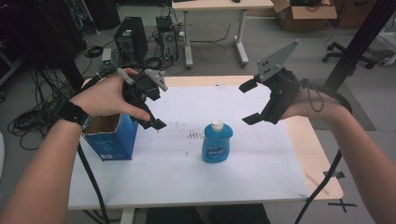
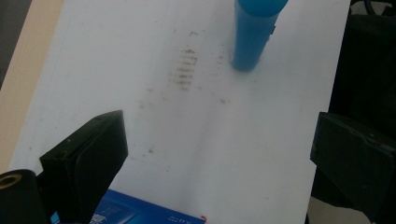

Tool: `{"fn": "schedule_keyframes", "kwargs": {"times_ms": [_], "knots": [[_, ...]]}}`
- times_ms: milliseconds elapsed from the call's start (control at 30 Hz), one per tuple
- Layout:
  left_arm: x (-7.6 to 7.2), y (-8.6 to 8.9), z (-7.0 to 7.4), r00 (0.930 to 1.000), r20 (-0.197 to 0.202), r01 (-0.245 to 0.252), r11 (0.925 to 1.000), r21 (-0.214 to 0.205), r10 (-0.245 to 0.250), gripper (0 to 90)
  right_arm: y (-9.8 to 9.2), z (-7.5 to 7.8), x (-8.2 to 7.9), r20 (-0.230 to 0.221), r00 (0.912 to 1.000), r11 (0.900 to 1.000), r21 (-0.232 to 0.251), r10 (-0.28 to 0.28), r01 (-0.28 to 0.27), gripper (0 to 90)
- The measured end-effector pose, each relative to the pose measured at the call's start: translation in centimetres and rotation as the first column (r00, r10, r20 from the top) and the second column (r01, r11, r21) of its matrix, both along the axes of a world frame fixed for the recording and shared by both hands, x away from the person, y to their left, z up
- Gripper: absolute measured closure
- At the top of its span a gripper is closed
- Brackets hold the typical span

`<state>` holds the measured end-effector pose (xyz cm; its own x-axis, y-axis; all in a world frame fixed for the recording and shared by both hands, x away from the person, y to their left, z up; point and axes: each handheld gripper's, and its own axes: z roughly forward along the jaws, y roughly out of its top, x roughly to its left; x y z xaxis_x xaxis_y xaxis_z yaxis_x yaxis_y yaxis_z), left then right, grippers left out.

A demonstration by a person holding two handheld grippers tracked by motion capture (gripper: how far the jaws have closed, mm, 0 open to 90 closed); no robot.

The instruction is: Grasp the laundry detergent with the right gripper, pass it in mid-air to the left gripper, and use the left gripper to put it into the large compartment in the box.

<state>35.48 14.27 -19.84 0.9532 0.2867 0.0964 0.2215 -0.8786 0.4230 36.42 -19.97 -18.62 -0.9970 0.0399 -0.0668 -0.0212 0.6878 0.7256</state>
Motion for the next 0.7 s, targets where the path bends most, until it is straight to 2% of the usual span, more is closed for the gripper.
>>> {"fn": "schedule_keyframes", "kwargs": {"times_ms": [267,467,533,700], "knots": [[0.0,0.1,0.1,1.0,0.002,0.002,1.0,-0.008,-0.002,4.5,-1.4,-1.6,1.1,-0.015,0.9996,0.9967,0.077,-0.023,0.024,0.6],[0.0,0.0,-0.1,1.0,-0.004,0.007,0.9999,-0.013,-0.007,4.5,-1.9,-2.9,1.6,-0.029,0.9992,0.9949,0.096,-0.027,0.03,0.6],[0.0,0.0,-0.2,1.0,-0.006,0.007,0.9999,-0.013,-0.007,4.5,-2.2,-3.9,2.0,-0.047,0.9986,0.9918,0.124,-0.025,0.031,0.6],[0.0,0.0,-0.3,0.9999,-0.009,0.006,0.9999,-0.009,-0.006,4.5,-2.7,-5.4,2.5,-0.068,0.9971,0.9893,0.139,-0.035,0.045,0.7]]}}
